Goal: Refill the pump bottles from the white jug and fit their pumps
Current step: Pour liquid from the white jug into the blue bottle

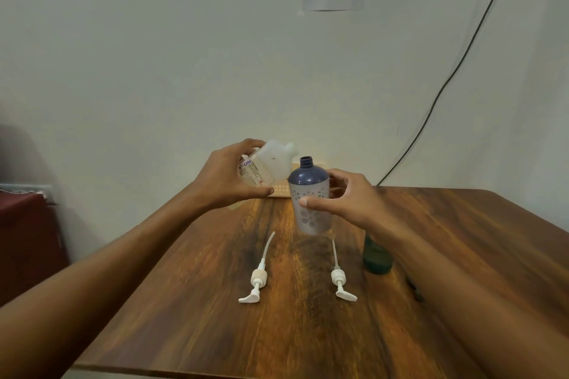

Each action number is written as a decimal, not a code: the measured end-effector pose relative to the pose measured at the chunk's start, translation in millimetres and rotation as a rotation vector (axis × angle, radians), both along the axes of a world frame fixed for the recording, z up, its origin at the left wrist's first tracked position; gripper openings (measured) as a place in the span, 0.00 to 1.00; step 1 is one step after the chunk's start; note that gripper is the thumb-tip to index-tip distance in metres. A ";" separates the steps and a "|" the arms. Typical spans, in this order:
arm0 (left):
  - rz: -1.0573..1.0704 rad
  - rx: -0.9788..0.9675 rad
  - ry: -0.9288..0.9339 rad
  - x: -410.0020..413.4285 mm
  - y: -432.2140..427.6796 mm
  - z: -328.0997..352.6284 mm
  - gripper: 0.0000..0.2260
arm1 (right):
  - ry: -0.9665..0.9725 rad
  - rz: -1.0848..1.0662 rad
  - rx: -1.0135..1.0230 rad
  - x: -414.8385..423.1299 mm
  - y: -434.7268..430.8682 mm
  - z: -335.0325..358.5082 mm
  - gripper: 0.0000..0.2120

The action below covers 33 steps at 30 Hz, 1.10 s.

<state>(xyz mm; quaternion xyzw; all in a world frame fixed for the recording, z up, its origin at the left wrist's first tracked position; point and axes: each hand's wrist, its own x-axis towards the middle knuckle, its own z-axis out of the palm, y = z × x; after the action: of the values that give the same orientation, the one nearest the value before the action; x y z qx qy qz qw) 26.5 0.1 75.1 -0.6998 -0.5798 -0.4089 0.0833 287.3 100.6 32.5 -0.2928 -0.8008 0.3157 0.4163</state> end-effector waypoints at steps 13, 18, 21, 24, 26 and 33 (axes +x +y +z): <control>0.037 -0.019 0.171 -0.9 -2.6 11.7 0.41 | -0.023 -0.008 -0.001 0.6 -4.1 -0.3 0.27; 0.072 -0.039 0.233 -3.9 -2.6 15.8 0.42 | -0.022 -0.022 0.005 0.3 -4.1 -2.3 0.31; 0.068 -0.050 0.263 -5.0 -2.8 19.6 0.42 | -0.023 -0.027 0.005 0.6 -3.9 -3.9 0.31; 0.072 -0.057 0.299 -5.4 -4.0 23.0 0.42 | -0.029 -0.033 0.010 0.4 -4.1 -4.9 0.31; 0.079 -0.066 0.324 -5.2 -4.9 25.4 0.42 | -0.035 -0.037 0.011 -0.5 -4.2 -5.1 0.31; 0.088 -0.077 0.385 -5.9 -5.0 31.4 0.41 | -0.033 -0.029 0.006 -1.3 -5.7 -5.2 0.31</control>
<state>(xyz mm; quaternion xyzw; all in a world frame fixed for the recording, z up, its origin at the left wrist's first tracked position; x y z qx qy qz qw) 20.6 -4.9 106.5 -0.7415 -0.5985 -0.2412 0.1836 286.0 95.0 27.3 -0.3083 -0.8042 0.3025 0.4083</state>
